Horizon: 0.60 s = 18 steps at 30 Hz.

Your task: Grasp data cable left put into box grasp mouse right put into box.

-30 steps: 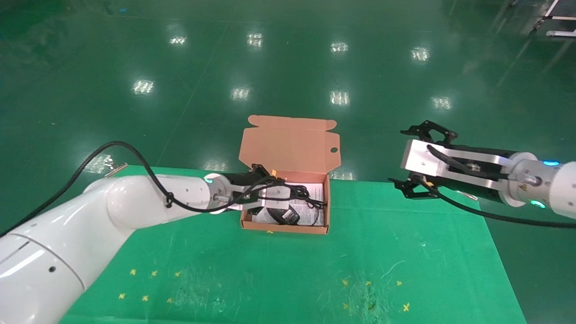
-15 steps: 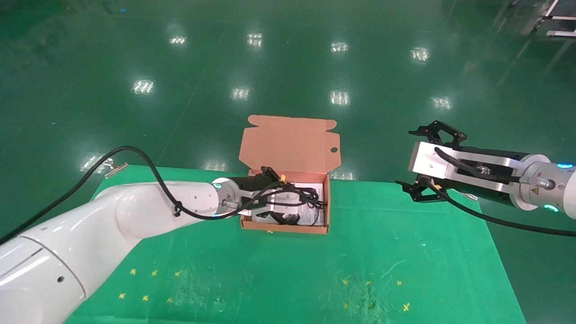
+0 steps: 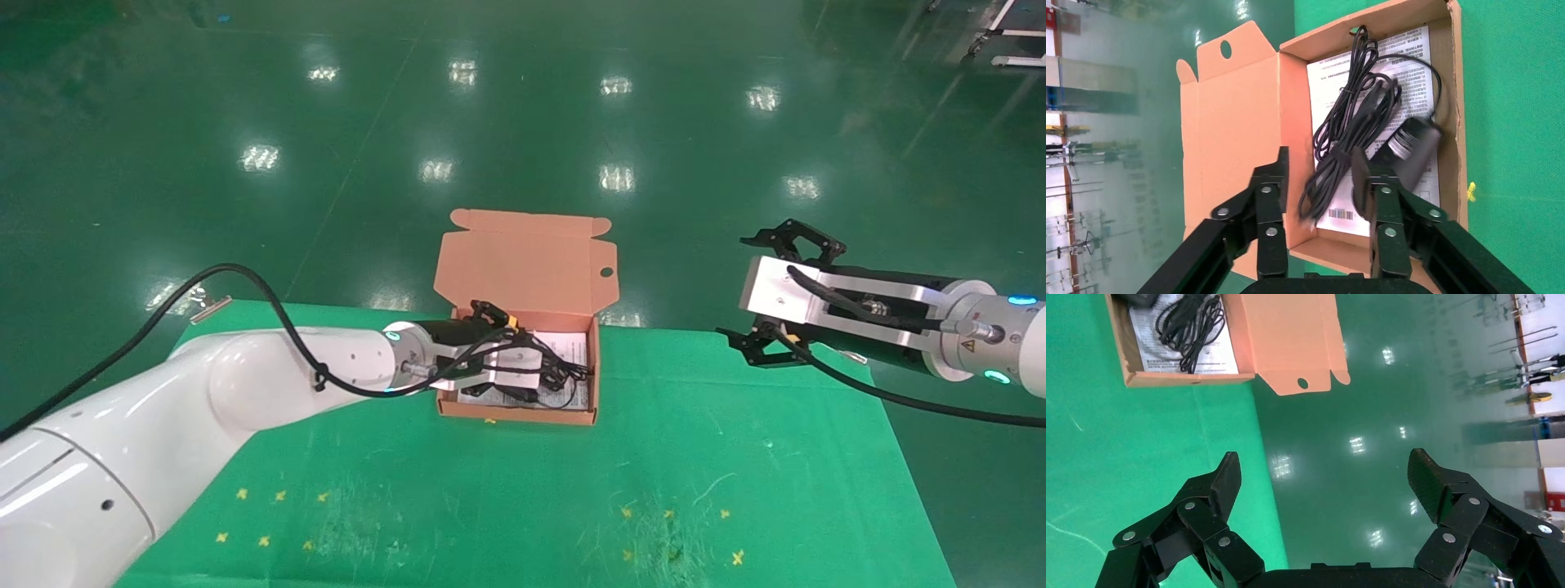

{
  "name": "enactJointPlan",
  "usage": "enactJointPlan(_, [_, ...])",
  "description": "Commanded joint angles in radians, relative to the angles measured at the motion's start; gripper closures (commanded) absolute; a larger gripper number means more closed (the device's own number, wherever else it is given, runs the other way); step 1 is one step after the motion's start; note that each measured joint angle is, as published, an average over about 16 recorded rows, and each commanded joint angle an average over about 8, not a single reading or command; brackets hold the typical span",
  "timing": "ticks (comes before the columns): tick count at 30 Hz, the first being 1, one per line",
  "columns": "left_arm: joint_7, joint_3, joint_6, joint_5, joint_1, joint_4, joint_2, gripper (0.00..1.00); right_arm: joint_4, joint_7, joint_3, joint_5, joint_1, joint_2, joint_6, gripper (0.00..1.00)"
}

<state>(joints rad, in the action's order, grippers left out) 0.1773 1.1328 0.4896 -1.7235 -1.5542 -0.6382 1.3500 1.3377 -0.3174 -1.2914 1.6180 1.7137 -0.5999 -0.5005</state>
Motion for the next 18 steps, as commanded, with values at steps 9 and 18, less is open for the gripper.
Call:
enactJointPlan(9, [-0.01, -0.012, -0.064, -0.025, -0.096, -0.008, -0.018, 0.0, -0.059, 0.079, 0.032, 0.03, 0.092, -0.053, 0.006, 0.0])
enactJointPlan(18, [-0.014, -0.017, -0.05, -0.018, -0.108, -0.009, -0.021, 0.0, -0.078, 0.093, 0.046, 0.033, 0.101, -0.06, -0.033, 0.0])
